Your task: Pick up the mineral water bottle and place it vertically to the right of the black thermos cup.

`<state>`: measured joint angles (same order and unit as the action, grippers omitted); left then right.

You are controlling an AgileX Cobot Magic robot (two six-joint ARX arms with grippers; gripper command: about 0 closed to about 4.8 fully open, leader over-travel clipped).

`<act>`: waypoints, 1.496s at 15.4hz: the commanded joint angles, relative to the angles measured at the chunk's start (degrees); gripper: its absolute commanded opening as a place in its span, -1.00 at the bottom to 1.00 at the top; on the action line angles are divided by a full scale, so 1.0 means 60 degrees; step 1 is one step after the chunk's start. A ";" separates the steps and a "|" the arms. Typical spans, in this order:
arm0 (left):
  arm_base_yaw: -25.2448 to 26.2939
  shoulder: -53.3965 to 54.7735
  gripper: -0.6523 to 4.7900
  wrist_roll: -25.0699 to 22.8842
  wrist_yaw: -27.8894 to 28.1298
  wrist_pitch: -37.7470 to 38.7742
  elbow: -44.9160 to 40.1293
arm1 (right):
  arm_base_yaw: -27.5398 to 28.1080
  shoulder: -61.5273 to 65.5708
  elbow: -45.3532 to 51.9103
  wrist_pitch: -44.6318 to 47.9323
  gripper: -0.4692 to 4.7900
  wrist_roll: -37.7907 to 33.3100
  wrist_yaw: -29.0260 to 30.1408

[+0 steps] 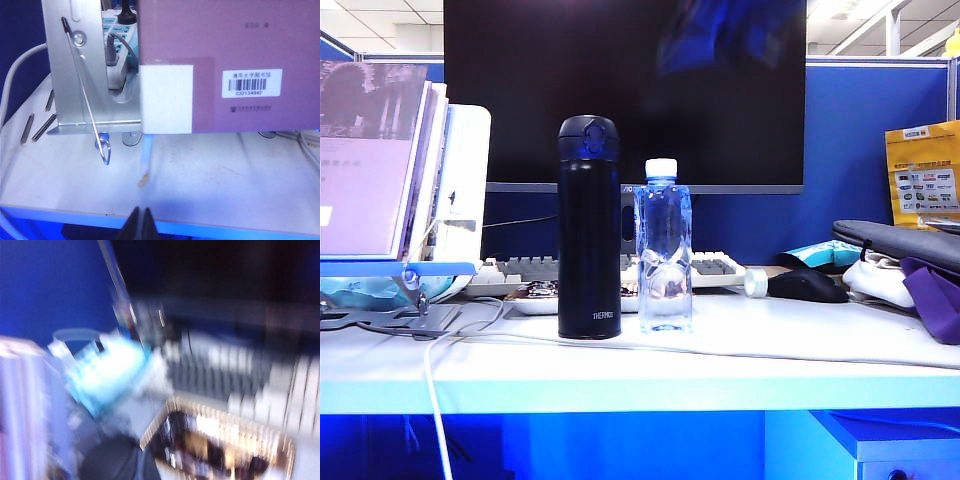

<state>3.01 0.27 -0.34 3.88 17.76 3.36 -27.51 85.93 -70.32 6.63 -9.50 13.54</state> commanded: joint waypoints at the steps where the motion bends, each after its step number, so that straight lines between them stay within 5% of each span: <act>1: 0.0007 -0.0029 -0.78 0.0029 -0.0029 0.0175 -0.0055 | -0.0022 -0.1217 -0.0036 0.0168 -0.83 0.0747 -0.0630; 6: 0.0007 -0.0029 -0.78 0.0029 -0.0029 0.0175 -0.0055 | -0.0022 -0.4870 -0.0036 -0.1388 -0.83 0.2350 -0.2951; 12: 0.0007 -0.0029 -0.78 0.0029 -0.0025 0.0175 -0.0055 | -0.0025 -0.8550 -0.0029 -0.5676 -0.83 0.2663 -0.5053; 15: 0.0007 -0.0029 -0.78 0.0029 -0.0025 0.0175 -0.0055 | -0.0011 -0.9573 0.0408 -0.7333 -0.83 0.2667 -0.5340; 18: 0.0007 -0.0029 -0.78 0.0033 -0.0025 0.0175 -0.0055 | 0.0503 -1.1154 0.3617 -0.5278 -0.83 0.2663 -0.5082; 21: 0.0007 -0.0029 -0.78 0.0029 -0.0025 0.0175 -0.0055 | 0.1464 -1.2619 0.7209 -0.2750 -0.83 0.2656 -0.3519; 23: 0.0007 -0.0029 -0.78 0.0029 -0.0025 0.0175 -0.0055 | 0.1912 -1.3249 0.8786 -0.2579 -0.82 0.2641 -0.2827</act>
<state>3.01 0.27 -0.34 3.88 17.76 3.36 -16.64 7.20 -19.70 -10.39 6.42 -5.28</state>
